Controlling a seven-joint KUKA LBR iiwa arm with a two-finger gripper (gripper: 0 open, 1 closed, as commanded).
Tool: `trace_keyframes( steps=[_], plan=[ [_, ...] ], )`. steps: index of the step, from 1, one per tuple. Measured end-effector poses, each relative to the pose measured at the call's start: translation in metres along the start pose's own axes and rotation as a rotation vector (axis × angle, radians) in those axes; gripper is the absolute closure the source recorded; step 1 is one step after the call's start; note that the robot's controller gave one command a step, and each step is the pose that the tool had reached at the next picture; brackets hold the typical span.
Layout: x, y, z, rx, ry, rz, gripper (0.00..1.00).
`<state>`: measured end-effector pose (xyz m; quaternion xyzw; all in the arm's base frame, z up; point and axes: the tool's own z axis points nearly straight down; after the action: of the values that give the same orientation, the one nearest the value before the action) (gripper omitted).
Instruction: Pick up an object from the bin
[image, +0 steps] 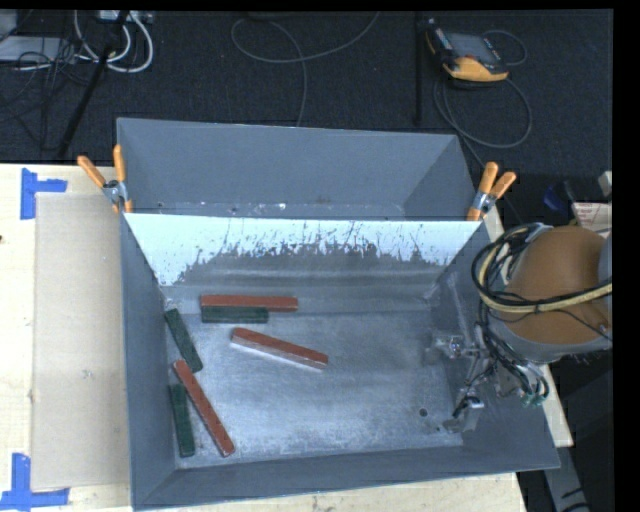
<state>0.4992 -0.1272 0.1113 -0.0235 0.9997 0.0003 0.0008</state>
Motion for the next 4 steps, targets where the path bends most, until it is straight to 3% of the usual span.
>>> trace_keyframes(
  steps=[1, 2, 3, 4],
  plan=[
    [-0.019, 0.125, 0.02, -0.004, 0.004, -0.006, 0.0],
    [-0.059, 0.187, 0.039, -0.003, 0.0, 0.055, 0.0],
    [-0.058, 0.183, 0.039, 0.001, 0.002, 0.056, 1.0],
    [-0.058, 0.183, 0.039, 0.001, 0.002, 0.055, 0.0]
  ],
)
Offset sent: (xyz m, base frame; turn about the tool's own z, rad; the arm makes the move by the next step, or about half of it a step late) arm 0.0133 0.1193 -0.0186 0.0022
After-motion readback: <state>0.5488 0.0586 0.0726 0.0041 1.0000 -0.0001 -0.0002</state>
